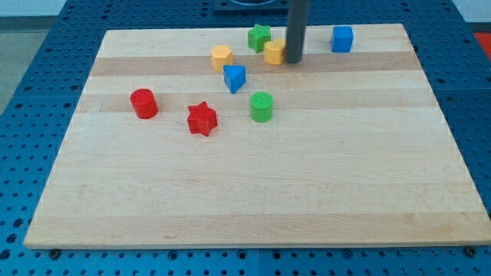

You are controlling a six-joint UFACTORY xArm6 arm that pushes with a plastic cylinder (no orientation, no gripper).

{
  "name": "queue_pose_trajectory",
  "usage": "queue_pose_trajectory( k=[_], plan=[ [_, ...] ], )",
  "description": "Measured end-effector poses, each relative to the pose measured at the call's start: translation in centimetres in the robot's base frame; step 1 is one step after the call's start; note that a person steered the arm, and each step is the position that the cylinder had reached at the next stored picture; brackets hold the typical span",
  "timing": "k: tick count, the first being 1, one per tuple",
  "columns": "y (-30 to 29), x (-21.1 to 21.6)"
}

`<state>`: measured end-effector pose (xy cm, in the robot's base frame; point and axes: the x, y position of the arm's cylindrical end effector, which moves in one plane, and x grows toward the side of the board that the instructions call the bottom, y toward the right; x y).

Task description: Separate the green circle from the green star

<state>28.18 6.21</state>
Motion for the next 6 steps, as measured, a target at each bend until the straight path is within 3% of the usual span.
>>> queue_pose_trajectory(
  k=[1,3,4,5,6],
  plan=[
    [4.3,-1.5],
    [-9.0,-0.8],
    [-10.2,-1.1],
    [-15.2,-1.9],
    [-13.3,-3.4]
  ],
)
